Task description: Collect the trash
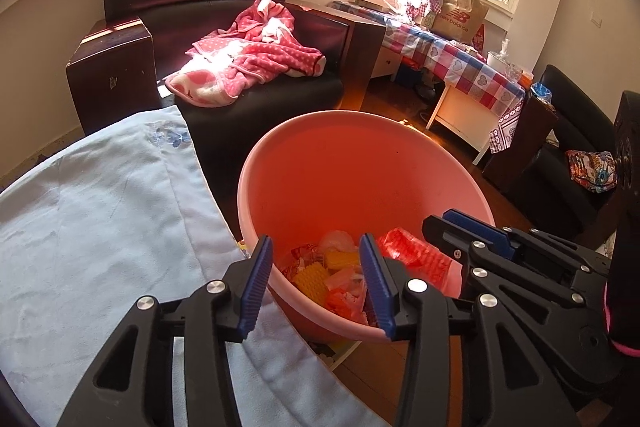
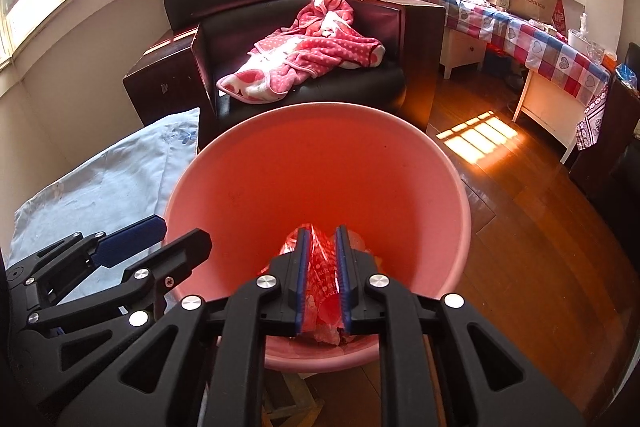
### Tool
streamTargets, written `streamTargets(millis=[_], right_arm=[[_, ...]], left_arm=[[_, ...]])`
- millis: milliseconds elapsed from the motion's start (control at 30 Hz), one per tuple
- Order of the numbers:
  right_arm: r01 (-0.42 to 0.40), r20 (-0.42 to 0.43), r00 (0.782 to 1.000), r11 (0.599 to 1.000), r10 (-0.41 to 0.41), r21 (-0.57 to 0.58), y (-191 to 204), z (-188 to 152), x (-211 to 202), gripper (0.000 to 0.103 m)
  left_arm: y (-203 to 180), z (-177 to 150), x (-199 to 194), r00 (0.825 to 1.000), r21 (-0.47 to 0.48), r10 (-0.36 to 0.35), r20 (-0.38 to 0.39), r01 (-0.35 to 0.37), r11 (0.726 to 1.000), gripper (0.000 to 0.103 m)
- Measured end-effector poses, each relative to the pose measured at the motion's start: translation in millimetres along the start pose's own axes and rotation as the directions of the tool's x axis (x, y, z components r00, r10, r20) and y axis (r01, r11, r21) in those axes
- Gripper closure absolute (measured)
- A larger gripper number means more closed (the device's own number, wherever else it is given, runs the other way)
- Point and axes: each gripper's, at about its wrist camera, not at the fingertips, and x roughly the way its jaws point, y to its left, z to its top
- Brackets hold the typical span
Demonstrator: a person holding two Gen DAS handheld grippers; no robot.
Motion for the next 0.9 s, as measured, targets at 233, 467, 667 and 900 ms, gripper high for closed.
streamTargets(millis=[233, 467, 667, 900], right_arm=[[-0.013, 0.010, 1.000, 1.000, 0.013, -0.008, 2, -2, -6, 0.076], [-0.019, 0.025, 0.999, 1.000, 0.020, -0.011, 8, -4, -15, 0.070], [-0.032, 0.041, 0.999, 0.999, 0.033, -0.040, 18, -9, -25, 0.064], [-0.044, 0.059, 0.997, 0.995, 0.049, -0.086, 33, -18, -38, 0.058]], left_arm=[[6, -1, -8, 1.000, -0.022, 0.019, 0.023, -0.018, 1.000, 0.051], [15, -5, -21, 0.998, -0.048, 0.034, 0.047, -0.031, 0.998, 0.046], [24, -9, -38, 0.996, -0.066, 0.055, 0.077, -0.050, 0.997, 0.045], [32, -18, -63, 0.990, -0.096, 0.090, 0.112, -0.080, 0.992, 0.045]])
